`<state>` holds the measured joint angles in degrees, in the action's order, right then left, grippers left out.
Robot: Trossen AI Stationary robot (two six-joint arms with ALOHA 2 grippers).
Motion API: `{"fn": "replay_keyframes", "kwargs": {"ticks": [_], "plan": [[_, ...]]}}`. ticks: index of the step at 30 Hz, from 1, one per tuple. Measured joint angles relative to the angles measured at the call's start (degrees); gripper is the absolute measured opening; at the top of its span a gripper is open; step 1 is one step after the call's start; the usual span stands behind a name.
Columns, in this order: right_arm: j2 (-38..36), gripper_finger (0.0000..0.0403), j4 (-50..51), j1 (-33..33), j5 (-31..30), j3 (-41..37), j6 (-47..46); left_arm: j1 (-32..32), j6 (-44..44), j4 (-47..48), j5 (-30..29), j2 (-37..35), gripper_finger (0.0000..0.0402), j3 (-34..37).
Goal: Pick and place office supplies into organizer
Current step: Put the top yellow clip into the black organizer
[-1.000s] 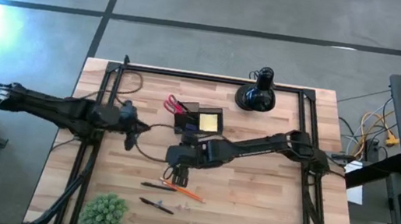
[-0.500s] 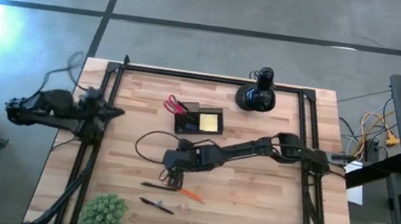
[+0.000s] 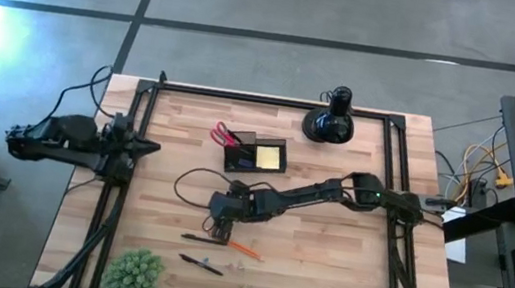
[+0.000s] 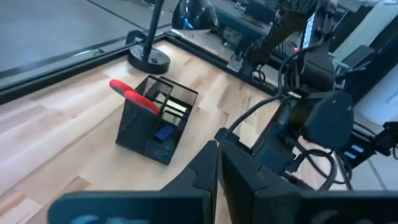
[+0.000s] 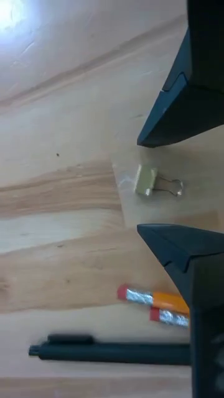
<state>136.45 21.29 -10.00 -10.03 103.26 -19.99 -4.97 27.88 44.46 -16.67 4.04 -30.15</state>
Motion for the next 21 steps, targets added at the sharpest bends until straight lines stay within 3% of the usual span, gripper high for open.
{"fn": "replay_keyframes", "kwargs": {"ticks": [8, 21], "plan": [[0.1, 0.0164, -0.1, 0.0, -2.4, -0.2, 0.5, 0.0, 0.1, -0.1, -0.1, -2.2, 0.0004, 0.3], [0.4, 0.006, -0.9, -0.5, -3.6, -0.4, 3.8, 0.0, 0.2, -0.3, -0.1, -1.7, 0.0004, 0.4]]}}
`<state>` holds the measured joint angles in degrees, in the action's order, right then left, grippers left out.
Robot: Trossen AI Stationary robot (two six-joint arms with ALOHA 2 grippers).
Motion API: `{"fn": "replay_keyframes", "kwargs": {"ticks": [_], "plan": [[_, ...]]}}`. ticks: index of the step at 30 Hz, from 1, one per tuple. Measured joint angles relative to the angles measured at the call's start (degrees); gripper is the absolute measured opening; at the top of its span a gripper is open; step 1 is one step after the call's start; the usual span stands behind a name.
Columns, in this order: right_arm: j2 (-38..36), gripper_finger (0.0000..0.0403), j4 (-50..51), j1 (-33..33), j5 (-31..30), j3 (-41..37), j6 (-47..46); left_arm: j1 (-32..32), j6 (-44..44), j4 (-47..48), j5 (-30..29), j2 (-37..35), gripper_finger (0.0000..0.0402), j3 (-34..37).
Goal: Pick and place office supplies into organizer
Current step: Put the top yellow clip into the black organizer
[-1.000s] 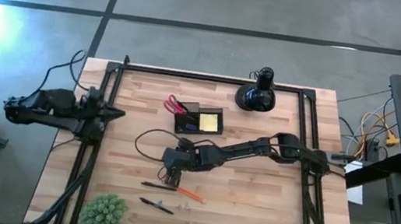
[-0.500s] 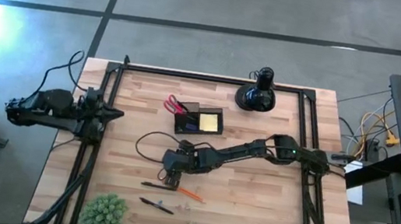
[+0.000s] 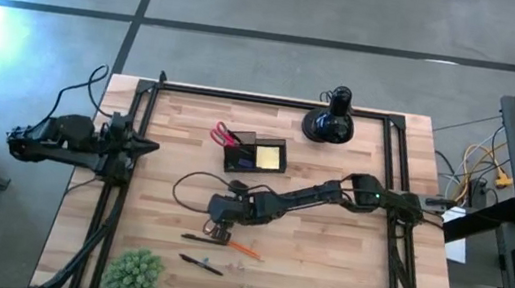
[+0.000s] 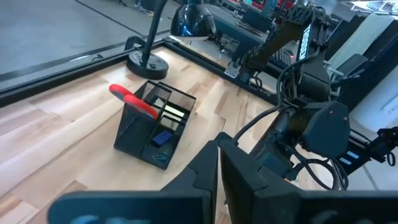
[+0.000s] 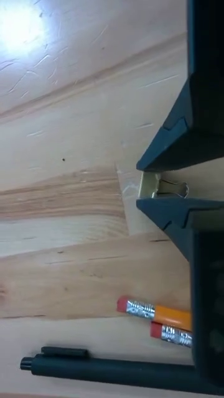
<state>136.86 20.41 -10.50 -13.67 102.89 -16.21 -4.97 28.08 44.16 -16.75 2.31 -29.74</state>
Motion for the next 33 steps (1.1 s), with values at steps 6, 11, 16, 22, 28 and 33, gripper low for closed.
{"fn": "replay_keyframes", "kwargs": {"ticks": [6, 11, 16, 22, 28, 33], "plan": [[0.0, 0.0039, 0.2, 0.1, 0.0, 0.0, 0.2, 0.0, 0.0, 0.0, 0.0, -0.1, 0.0004, 0.0], [-0.5, 0.0046, 2.7, 0.1, -2.5, 1.7, 0.4, 0.0, 0.0, 0.0, 0.0, 0.0, 0.0004, 0.1], [-3.5, 0.0049, 10.9, 0.9, -13.6, 6.5, -1.9, 0.0, 0.0, 0.1, 0.0, -0.1, 0.0004, 0.1], [-5.9, 0.0049, 24.5, 5.2, -20.6, 11.0, -20.0, 0.0, 0.0, 0.1, 0.1, -0.1, 0.0004, 0.1], [-6.3, 0.0049, 29.4, 12.4, -9.1, 9.8, -35.5, 0.0, 0.0, 0.0, 0.1, -0.1, 0.0004, 0.1], [-6.3, 0.005, 28.3, 15.5, -1.9, 9.3, -35.1, 0.0, 0.0, 0.1, 0.1, -0.1, 0.0004, 0.1]]}}
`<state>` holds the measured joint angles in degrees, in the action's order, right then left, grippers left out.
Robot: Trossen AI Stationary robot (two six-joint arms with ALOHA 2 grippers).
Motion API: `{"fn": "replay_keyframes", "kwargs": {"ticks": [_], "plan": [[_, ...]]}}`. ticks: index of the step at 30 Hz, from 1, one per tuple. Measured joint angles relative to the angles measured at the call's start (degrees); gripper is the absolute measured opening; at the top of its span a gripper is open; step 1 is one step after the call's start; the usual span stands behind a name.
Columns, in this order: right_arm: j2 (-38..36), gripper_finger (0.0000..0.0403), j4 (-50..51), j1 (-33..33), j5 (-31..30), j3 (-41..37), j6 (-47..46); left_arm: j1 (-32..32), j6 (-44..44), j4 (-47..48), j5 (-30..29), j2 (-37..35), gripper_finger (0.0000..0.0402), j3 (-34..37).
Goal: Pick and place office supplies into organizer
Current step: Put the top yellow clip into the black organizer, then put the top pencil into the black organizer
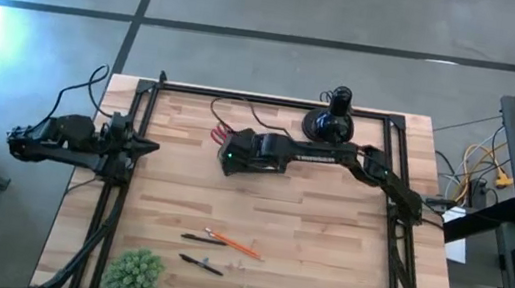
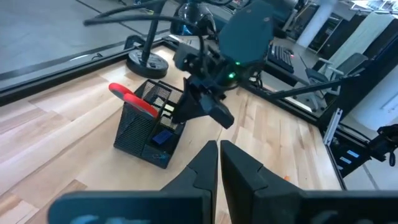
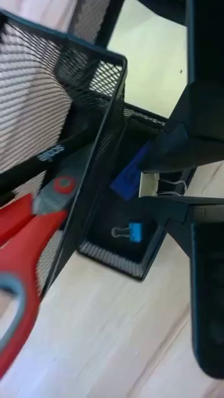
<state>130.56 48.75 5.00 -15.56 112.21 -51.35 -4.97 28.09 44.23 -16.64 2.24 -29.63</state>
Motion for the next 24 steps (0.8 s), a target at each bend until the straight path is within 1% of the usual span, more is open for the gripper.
{"fn": "replay_keyframes", "kwargs": {"ticks": [3, 5, 9, 14, 17, 18, 21, 22, 24], "plan": [[0.6, 0.0052, -0.1, 0.7, 2.9, -0.1, 0.8, 0.0, 0.0, 0.0, 0.0, 0.0, 0.0004, 0.0], [0.9, 0.0059, -0.1, 0.7, 3.5, -0.1, 0.8, 0.0, 0.0, 0.0, 0.0, 0.0, 0.0004, 0.0], [1.9, 0.009, -0.5, 0.7, 3.2, -0.1, 0.8, 0.0, 0.0, 0.1, 0.0, 0.0, 0.0004, 0.0], [1.9, 0.013, -1.2, 0.6, 0.5, 0.2, 0.4, 0.0, 0.0, 0.1, 0.0, 0.0, 0.0004, 0.0], [1.9, 0.015, -1.1, 0.3, 0.1, 0.9, 1.4, 0.0, 0.0, 0.0, 0.0, 0.0, 0.0004, 0.0], [1.8, 0.0155, -1.2, -0.1, 0.1, 1.3, 3.0, 0.0, 0.0, 0.0, 0.0, 0.0, 0.0004, 0.0], [0.2, 0.0167, -0.3, -3.3, 0.7, 2.0, 15.1, 0.0, 0.0, 0.0, 0.0, 0.0, 0.0004, 0.0], [-0.5, 0.0169, 1.1, -4.9, 2.0, 2.1, 18.9, 0.0, 0.0, 0.0, 0.0, 0.0, 0.0004, 0.0], [-1.8, 0.017, 4.5, -7.8, 6.9, 1.5, 23.6, 0.0, 0.0, 0.0, 0.0, 0.0, 0.0004, 0.0]]}}
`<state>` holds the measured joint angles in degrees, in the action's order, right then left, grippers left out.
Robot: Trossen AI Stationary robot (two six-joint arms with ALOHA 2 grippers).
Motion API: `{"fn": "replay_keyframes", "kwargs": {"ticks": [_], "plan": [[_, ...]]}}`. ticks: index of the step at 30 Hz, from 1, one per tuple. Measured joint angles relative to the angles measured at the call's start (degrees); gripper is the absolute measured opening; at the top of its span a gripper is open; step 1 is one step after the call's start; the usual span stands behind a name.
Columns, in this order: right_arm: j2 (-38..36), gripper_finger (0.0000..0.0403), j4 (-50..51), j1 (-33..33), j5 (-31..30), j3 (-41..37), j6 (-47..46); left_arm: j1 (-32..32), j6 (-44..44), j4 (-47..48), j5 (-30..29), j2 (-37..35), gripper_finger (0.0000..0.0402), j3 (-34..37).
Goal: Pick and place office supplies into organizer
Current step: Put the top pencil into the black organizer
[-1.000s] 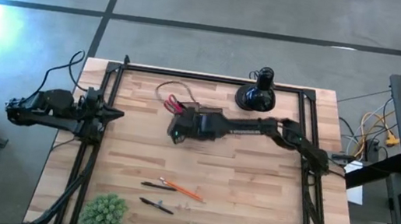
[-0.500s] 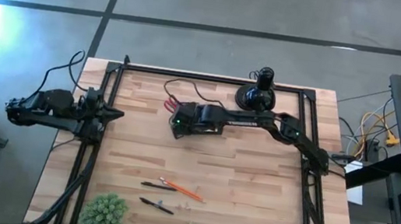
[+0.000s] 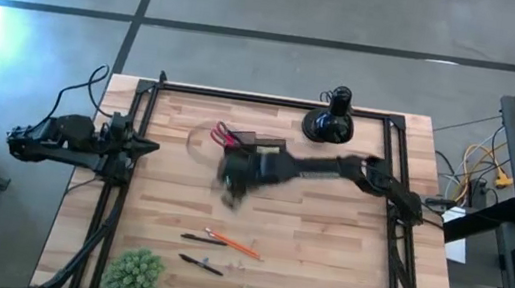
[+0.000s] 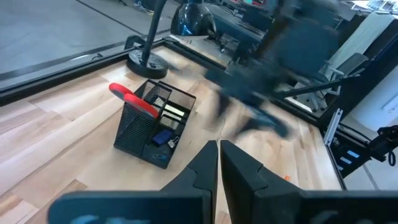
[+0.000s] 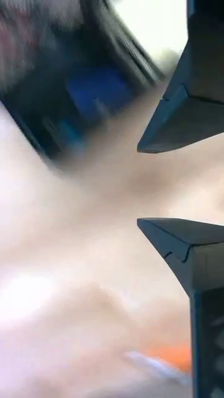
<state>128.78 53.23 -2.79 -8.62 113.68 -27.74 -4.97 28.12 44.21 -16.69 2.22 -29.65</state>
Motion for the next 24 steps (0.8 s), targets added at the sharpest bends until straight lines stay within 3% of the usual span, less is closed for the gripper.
{"fn": "replay_keyframes", "kwargs": {"ticks": [4, 10, 17, 24], "plan": [[-0.2, 0.0171, 5.2, -6.9, 2.7, -2.7, 2.7, 0.0, 0.0, 0.0, 0.0, 0.0, 0.0004, 0.0], [-0.3, 0.0171, -2.7, -17.0, 0.5, -6.2, 4.5, 0.0, 0.0, 0.0, 0.0, 0.0, 0.0004, 0.0], [-0.1, 0.0162, 0.5, -21.3, -0.1, -9.6, -13.5, 0.0, 0.0, 0.0, 0.0, 0.0, 0.0004, 0.0], [-0.2, 0.0081, 0.7, -23.3, -0.6, -9.9, -29.7, 0.0, 0.0, 0.1, 0.1, 0.0, 0.0004, 0.0]]}}
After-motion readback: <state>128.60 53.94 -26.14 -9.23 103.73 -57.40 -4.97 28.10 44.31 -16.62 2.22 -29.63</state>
